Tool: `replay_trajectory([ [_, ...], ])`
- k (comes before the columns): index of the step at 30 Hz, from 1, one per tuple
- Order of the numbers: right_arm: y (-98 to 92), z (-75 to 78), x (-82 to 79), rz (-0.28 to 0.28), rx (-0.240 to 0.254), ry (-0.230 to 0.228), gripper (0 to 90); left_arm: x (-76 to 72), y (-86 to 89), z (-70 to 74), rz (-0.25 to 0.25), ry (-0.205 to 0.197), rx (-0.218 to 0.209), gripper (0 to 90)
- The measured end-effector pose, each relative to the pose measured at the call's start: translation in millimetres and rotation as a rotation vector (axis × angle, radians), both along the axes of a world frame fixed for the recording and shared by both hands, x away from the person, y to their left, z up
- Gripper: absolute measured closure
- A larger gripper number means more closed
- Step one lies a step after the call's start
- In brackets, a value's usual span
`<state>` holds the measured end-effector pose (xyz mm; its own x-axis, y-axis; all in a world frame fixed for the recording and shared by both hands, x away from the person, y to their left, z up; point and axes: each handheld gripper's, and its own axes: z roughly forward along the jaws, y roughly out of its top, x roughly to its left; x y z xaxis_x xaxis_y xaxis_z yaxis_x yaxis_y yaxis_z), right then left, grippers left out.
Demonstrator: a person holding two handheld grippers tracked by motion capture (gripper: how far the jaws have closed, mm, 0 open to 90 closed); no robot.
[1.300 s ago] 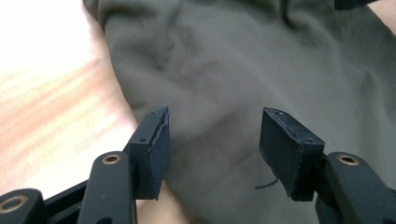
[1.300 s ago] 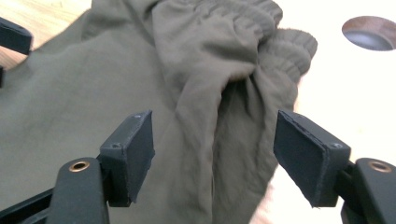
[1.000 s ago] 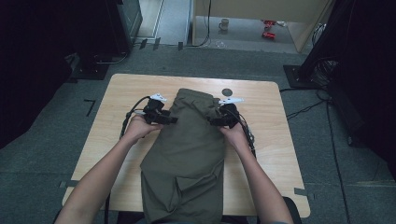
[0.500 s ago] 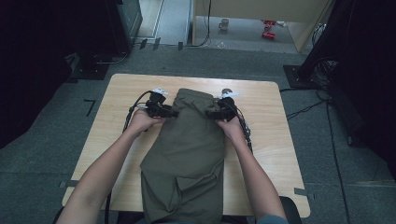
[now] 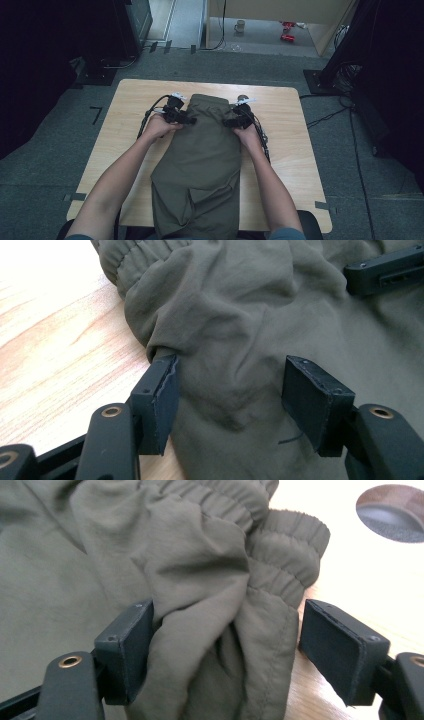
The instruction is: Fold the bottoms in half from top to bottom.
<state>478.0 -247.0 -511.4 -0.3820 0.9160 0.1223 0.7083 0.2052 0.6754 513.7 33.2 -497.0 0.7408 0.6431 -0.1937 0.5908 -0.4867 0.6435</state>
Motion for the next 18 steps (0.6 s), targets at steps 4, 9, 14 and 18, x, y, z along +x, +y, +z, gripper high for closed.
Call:
replay_trajectory([
  [4, -1.2, -0.1, 0.5, 0.015, -0.022, -0.019, 32.6, 1.5, -2.0, -3.4, 0.013, 0.009, -0.009, 39.3],
  [9, -0.2, -1.1, 0.1, 0.022, -0.033, -0.043, 42.7, 0.4, -5.2, -4.4, 0.012, -0.004, 0.004, 38.2],
  [14, 0.9, -1.6, 1.5, 0.033, -0.009, -0.057, 58.7, -0.2, -4.3, -4.9, 0.02, -0.005, -0.003, 38.8],
  [18, 2.1, -1.4, 2.2, 0.042, 0.0, -0.053, 65.4, -0.9, -4.0, -5.3, 0.028, -0.022, 0.006, 43.3],
])
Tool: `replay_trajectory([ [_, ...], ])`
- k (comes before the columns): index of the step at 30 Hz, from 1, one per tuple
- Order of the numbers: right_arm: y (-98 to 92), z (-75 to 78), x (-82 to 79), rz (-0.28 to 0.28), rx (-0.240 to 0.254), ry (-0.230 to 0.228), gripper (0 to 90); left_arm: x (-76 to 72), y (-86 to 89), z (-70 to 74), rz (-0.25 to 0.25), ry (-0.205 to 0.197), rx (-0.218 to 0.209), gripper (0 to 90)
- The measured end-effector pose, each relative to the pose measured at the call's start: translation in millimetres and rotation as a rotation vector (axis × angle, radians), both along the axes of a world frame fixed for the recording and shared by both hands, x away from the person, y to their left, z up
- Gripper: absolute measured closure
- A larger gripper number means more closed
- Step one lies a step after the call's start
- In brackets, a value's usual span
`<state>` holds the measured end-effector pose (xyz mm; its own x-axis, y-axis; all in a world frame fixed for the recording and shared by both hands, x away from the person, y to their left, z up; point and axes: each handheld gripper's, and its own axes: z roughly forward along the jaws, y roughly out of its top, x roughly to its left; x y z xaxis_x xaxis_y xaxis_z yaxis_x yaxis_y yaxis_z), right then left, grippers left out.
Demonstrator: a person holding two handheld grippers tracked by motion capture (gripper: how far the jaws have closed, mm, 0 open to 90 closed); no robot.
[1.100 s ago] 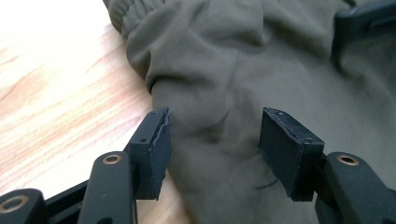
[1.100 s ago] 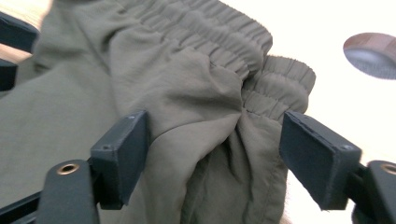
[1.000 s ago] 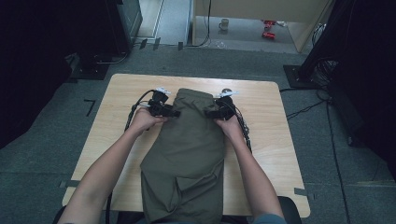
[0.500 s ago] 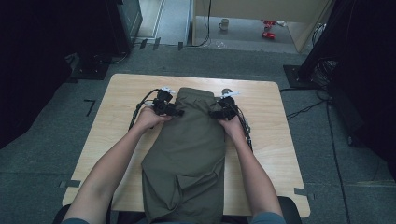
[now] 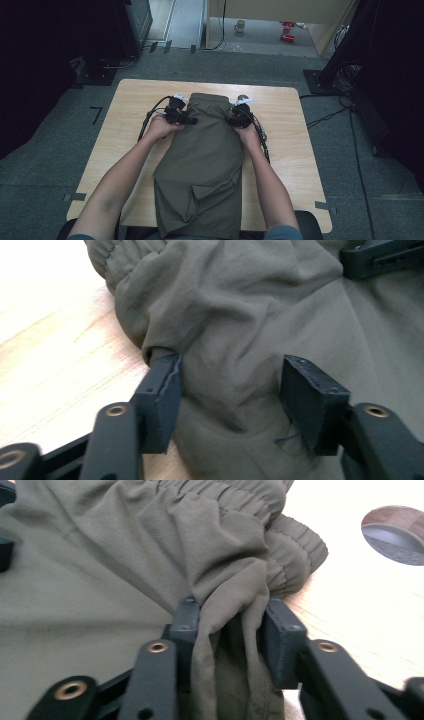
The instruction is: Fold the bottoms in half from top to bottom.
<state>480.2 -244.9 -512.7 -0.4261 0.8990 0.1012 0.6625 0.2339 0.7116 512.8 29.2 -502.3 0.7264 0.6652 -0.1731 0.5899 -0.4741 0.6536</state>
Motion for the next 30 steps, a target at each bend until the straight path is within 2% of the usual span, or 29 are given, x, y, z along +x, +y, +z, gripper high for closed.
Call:
replay_trajectory([
  [1, 1.4, 0.7, 1.1, 0.002, 0.007, 0.009, 70.6, -0.6, -0.4, 0.0, 0.003, -0.013, 0.012, 46.4],
  [5, 4.2, 1.1, 2.9, 0.011, 0.015, 0.019, 75.1, -0.7, 0.2, 0.0, 0.015, -0.019, 0.016, 52.6],
  [6, 5.5, 1.7, 4.4, 0.022, 0.021, 0.03, 77.6, -0.3, 1.5, 0.1, 0.022, -0.005, 0.004, 58.6],
  [9, 7.0, 2.9, 5.7, 0.028, 0.028, 0.05, 81.0, 0.4, 4.3, 0.3, 0.02, 0.016, -0.008, 65.9],
  [14, 8.9, 4.9, 7.5, 0.027, 0.048, 0.076, 83.4, -0.1, 5.3, 1.0, 0.012, 0.032, -0.007, 78.4],
  [16, 8.9, 5.1, 8.0, 0.02, 0.062, 0.079, 83.6, 0.1, 5.7, 1.8, 0.013, 0.039, -0.01, 80.2],
  [18, 7.5, 6.2, 9.4, 0.01, 0.09, 0.085, 83.8, 2.1, 7.3, 2.9, 0.022, 0.06, -0.03, 82.8],
  [19, 7.0, 7.3, 10.1, 0.01, 0.093, 0.083, 83.9, 4.5, 9.4, 5.9, 0.035, 0.073, -0.051, 83.0],
  [20, 7.0, 7.3, 10.1, 0.01, 0.093, 0.083, 83.9, 4.5, 9.4, 5.9, 0.035, 0.073, -0.051, 83.3],
  [21, 6.7, 11.4, 11.4, 0.011, 0.097, 0.06, 84.1, 6.2, 10.3, 12.1, 0.048, 0.053, -0.064, 83.5],
  [22, 6.7, 11.4, 11.4, 0.011, 0.097, 0.06, 84.1, 6.2, 10.3, 12.1, 0.048, 0.053, -0.064, 83.7],
  [23, 7.1, 20.0, 16.9, 0.008, 0.093, 0.089, 84.1, 7.3, 9.7, 16.9, 0.054, 0.042, -0.064, 83.9],
  [24, 7.0, 26.1, 20.0, 0.01, 0.09, 0.083, 84.1, 9.6, 9.6, 28.6, 0.072, -0.007, -0.081, 84.1],
  [25, 7.0, 26.1, 20.0, 0.01, 0.09, 0.083, 84.1, 9.6, 9.6, 28.6, 0.072, -0.007, -0.081, 84.2],
  [26, 7.1, 33.7, 23.1, 0.007, 0.095, 0.066, 84.1, 12.6, 10.0, 36.8, 0.075, -0.011, -0.084, 84.2],
  [27, 7.3, 53.2, 29.3, 0.001, 0.106, 0.024, 84.1, 15.4, 10.9, 45.8, 0.083, -0.031, -0.101, 84.2],
  [28, 7.3, 53.2, 29.3, 0.001, 0.106, 0.024, 84.1, 17.8, 12.0, 56.3, 0.095, -0.051, -0.119, 84.2],
  [29, 7.1, 77.7, 33.8, -0.001, 0.116, -0.031, 84.1, 20.6, 14.0, 80.3, 0.112, -0.121, -0.153, 84.1],
  [30, 7.1, 77.7, 33.8, -0.001, 0.116, -0.031, 84.1, 20.6, 14.0, 80.3, 0.112, -0.121, -0.153, 84.1],
])
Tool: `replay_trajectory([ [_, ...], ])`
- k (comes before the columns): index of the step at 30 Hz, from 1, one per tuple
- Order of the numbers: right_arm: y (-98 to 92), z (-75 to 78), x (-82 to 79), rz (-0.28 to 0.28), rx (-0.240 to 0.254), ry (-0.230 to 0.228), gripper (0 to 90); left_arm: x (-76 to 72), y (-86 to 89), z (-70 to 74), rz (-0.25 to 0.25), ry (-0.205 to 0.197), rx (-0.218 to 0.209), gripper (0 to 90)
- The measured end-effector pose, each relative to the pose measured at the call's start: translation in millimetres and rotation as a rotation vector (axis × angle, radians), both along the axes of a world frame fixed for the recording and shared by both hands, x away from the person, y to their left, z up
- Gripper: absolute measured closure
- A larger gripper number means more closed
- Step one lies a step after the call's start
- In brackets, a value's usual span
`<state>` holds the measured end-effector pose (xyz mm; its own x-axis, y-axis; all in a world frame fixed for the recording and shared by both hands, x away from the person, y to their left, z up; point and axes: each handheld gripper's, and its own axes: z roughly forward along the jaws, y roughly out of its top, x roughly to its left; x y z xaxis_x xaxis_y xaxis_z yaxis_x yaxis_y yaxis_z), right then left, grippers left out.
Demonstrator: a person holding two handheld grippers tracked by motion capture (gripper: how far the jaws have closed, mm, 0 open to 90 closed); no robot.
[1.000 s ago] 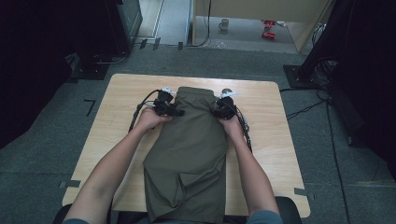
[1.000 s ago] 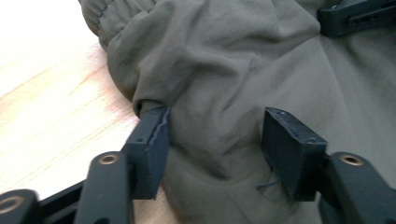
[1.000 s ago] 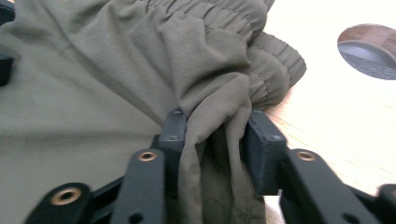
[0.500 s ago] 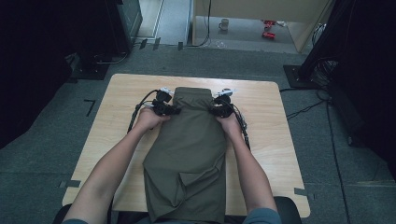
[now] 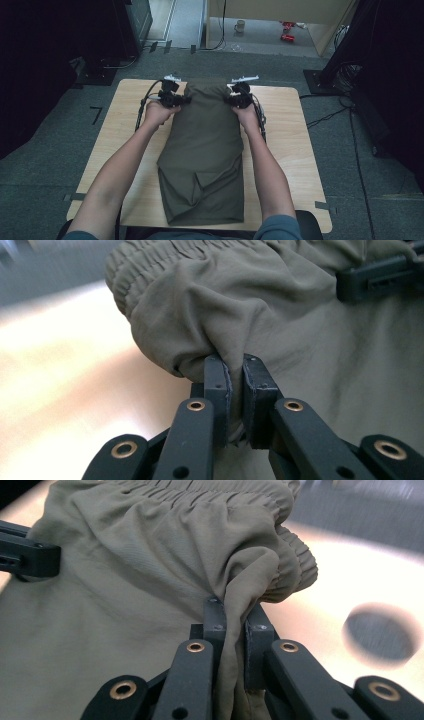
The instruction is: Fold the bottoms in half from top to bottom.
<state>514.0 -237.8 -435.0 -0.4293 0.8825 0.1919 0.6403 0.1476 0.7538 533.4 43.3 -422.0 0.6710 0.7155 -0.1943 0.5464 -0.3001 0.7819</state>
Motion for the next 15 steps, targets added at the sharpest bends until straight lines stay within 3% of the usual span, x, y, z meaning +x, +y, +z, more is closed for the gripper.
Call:
replay_trajectory([
  [1, -1.6, 28.0, 0.8, -0.006, 0.029, -0.079, 83.9, -1.2, 2.7, 25.3, 0.012, -0.099, -0.033, 84.0],
  [2, -1.6, 28.0, 0.8, -0.006, 0.029, -0.079, 83.9, -1.2, 2.7, 25.3, 0.012, -0.099, -0.033, 84.0],
  [4, -2.5, 53.8, -3.7, -0.009, 0.044, -0.187, 83.7, -6.0, 5.2, 45.1, 0.006, -0.181, -0.065, 83.9],
  [6, -0.7, 68.4, -10.6, -0.008, 0.023, -0.249, 83.3, -12.9, 6.3, 53.9, -0.008, -0.208, -0.056, 83.8],
  [8, 0.8, 69.8, -16.8, 0.009, -0.023, -0.241, 82.7, -22.4, 6.2, 51.9, -0.03, -0.21, -0.022, 83.7],
  [9, 0.3, 63.5, -25.2, 0.035, -0.031, -0.218, 82.4, -28.4, 6.5, 49.4, -0.042, -0.215, -0.004, 83.7],
  [11, -1.3, 55.9, -36.4, 0.056, -0.032, -0.211, 82.2, -45.8, 10.0, 39.6, -0.073, -0.204, -0.005, 83.6],
  [15, -4.1, 45.2, -52.8, 0.085, -0.03, -0.193, 81.9, -61.2, 10.3, 30.2, -0.1, -0.179, 0.007, 83.6],
])
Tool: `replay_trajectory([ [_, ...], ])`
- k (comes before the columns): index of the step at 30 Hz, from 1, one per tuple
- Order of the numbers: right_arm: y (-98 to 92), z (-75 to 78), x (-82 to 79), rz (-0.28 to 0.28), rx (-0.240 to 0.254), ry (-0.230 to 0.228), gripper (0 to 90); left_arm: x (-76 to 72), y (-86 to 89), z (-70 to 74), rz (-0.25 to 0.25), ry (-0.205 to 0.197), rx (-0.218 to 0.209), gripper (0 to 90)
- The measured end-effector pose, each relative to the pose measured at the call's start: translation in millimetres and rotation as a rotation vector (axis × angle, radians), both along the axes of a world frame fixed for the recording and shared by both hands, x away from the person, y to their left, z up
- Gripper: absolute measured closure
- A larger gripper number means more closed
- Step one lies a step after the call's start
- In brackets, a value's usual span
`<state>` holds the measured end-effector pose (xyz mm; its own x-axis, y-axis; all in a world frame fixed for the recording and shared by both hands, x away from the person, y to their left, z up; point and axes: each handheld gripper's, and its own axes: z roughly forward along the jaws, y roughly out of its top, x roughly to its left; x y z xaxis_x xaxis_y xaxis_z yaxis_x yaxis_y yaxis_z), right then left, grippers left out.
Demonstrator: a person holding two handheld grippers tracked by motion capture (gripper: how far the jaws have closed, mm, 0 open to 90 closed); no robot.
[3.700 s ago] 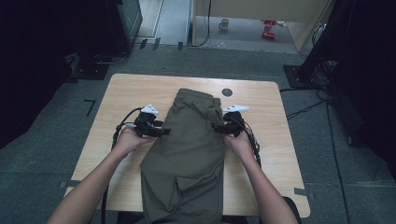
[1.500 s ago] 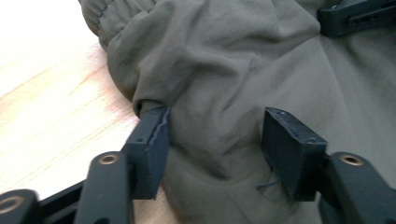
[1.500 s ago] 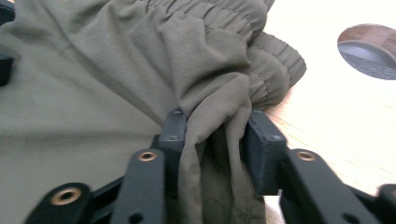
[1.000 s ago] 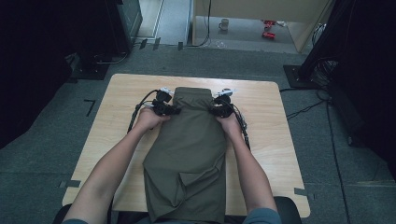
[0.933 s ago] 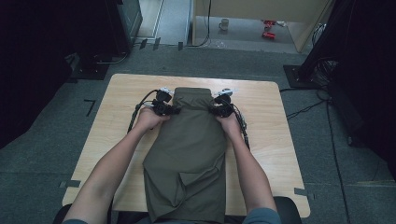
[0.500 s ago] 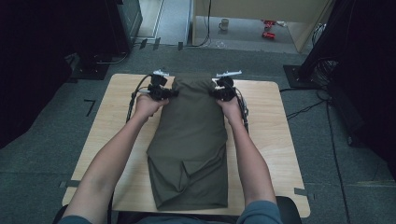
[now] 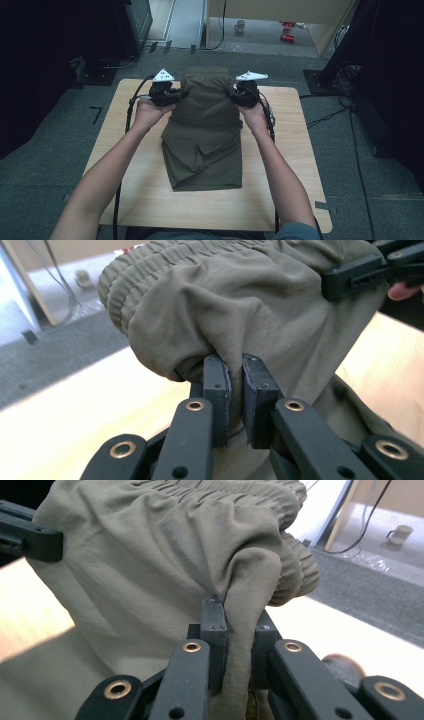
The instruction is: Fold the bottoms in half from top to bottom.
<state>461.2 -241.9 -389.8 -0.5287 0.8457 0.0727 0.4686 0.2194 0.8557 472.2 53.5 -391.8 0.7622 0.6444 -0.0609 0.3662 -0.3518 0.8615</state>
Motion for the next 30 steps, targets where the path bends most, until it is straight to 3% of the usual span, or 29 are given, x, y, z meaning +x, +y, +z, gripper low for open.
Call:
replay_trajectory([
  [2, -1.4, -9.3, -13.0, 0.023, -0.019, 0.028, 81.5, -14.4, -1.2, -6.0, -0.024, 0.004, 0.03, 83.6],
  [10, -3.0, -23.6, -42.0, 0.059, -0.016, 0.057, 81.2, -43.1, 3.6, -16.6, -0.05, 0.035, 0.032, 83.5],
  [13, -3.3, -31.5, -56.4, 0.081, -0.012, 0.079, 80.5, -54.7, 6.6, -28.1, -0.058, 0.05, 0.039, 83.4],
  [22, 0.7, -58.7, -81.1, 0.117, -0.035, 0.141, 78.6, -76.4, 10.9, -49.2, -0.077, 0.093, 0.063, 82.9],
  [28, 0.7, -72.6, -88.0, 0.133, -0.044, 0.173, 76.9, -85.6, 11.8, -64.3, -0.089, 0.148, 0.083, 82.2],
  [30, 0.2, -79.1, -89.7, 0.139, -0.044, 0.192, 74.6, -86.4, 13.4, -69.4, -0.09, 0.183, 0.074, 81.5],
])
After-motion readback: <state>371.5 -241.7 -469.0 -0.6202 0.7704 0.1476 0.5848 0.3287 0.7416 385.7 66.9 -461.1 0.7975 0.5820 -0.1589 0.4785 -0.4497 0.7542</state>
